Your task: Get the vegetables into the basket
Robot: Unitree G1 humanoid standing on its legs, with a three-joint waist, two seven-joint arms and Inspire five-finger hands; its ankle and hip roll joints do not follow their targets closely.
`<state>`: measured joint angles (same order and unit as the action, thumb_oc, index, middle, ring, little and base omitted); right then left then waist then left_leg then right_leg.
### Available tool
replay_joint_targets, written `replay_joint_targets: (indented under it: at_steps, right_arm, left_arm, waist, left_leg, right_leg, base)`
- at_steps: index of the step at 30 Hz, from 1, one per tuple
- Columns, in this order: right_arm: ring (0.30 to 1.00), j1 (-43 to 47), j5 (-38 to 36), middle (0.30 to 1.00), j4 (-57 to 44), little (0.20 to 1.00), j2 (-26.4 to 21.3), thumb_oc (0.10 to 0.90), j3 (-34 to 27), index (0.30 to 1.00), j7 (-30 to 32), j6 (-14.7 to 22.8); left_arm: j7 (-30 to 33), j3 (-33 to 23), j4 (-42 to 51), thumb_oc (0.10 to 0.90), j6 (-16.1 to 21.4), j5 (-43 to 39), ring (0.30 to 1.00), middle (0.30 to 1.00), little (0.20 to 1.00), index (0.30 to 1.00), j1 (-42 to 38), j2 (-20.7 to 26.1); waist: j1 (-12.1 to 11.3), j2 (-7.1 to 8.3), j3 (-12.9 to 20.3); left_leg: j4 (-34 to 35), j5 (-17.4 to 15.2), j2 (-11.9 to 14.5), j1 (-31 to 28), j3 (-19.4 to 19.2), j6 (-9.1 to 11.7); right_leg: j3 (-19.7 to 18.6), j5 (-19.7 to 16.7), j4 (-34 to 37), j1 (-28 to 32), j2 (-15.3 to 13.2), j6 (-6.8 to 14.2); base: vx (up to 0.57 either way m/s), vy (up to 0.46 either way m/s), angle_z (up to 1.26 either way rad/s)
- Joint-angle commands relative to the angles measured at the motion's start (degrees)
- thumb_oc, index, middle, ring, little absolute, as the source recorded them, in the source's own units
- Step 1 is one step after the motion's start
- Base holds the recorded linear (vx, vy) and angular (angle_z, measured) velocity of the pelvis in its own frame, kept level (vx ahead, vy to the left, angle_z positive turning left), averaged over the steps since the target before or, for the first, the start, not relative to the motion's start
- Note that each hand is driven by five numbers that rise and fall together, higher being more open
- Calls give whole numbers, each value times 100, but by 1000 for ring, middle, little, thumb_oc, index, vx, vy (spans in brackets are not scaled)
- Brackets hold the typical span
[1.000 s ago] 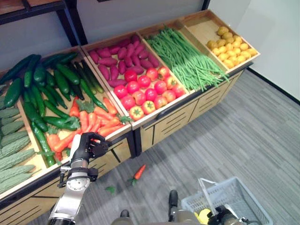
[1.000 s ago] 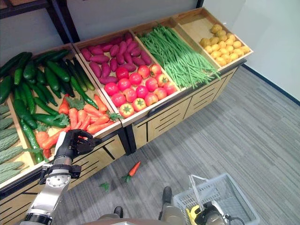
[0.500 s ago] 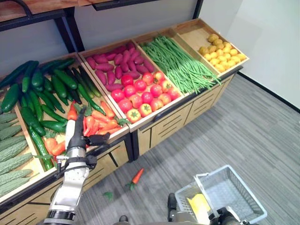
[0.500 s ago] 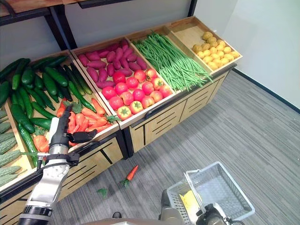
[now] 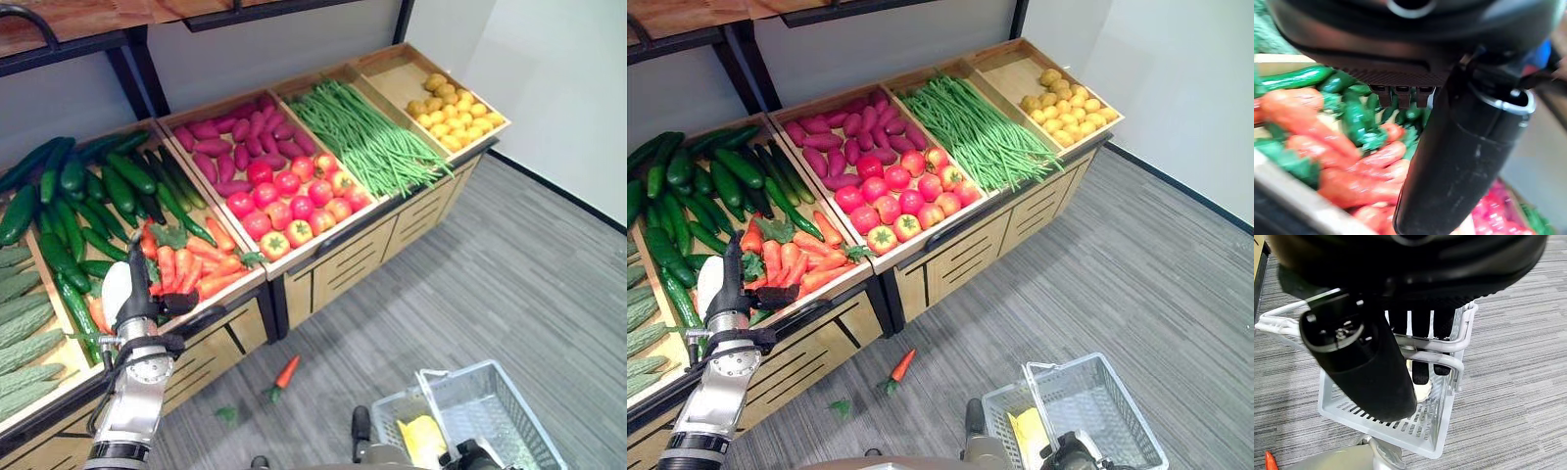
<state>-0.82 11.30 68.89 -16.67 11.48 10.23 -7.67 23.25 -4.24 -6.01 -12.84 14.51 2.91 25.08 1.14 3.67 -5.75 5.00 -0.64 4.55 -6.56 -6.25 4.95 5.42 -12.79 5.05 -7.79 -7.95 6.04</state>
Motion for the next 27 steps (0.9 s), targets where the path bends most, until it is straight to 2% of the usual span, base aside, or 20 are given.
replay_joint_targets:
  at_steps: [1,4,5,8,25,26,27]
  right_arm:
    - [300,151,67,300,11,300,71,400,183,300,10,55]
    - [300,154,86,300,10,300,72,400,199,300,0,46]
    - [300,144,119,300,3,300,52,400,285,300,1,51]
    - [300,156,143,300,39,300,43,400,377,300,-17,67]
    - [300,210,111,300,91,300,41,400,541,300,-52,73]
    - [300,214,96,300,91,300,53,400,556,300,-48,72]
    - [300,212,92,300,94,300,71,400,566,300,-47,73]
  left_arm:
    - [339,-301,260,900,104,425,1000,1000,1000,1000,-709,608]
    - [330,-234,-85,900,6,472,1000,1000,1000,1000,-859,670]
    - [350,-101,-696,900,-203,668,1000,1000,1000,1000,-1215,857]
    - [394,48,-1126,900,-323,808,1000,1000,1000,1000,-1558,1039]
    - [373,413,-2529,900,-456,485,1000,1000,1000,1000,-2168,1179]
    - [372,430,-2651,788,-457,429,844,844,844,844,-2201,1165]
    - [369,442,-2653,467,-452,412,393,393,393,393,-2199,1149]
  waist:
    - [51,300,-50]
    - [88,309,-45]
    - [162,326,-26]
    - [220,349,5]
    - [357,373,-30]
    - [364,382,-31]
    - [363,383,-30]
  left_leg:
    - [0,44,-103,293,76,-122]
    - [0,47,-94,327,36,-110]
    - [0,54,-58,348,-18,-93]
    - [0,44,-32,372,-89,-78]
    - [0,113,-31,633,-178,-48]
    - [0,117,-31,644,-182,-46]
    - [0,114,-31,645,-183,-46]
  right_leg:
    - [-18,385,-125,344,-572,660]
    - [-44,373,-113,284,-549,665]
    - [-125,364,-103,219,-500,657]
    - [-197,346,-92,125,-443,659]
    - [-298,244,-72,-191,-417,671]
    - [-305,236,-71,-202,-418,673]
    - [-314,236,-69,-203,-420,676]
  base:
    - [0,2,-20]
    - [9,3,-10]
    - [32,6,-14]
    - [37,3,-16]
    - [4,1,-5]
    - [15,-1,-7]
    - [15,-1,-9]
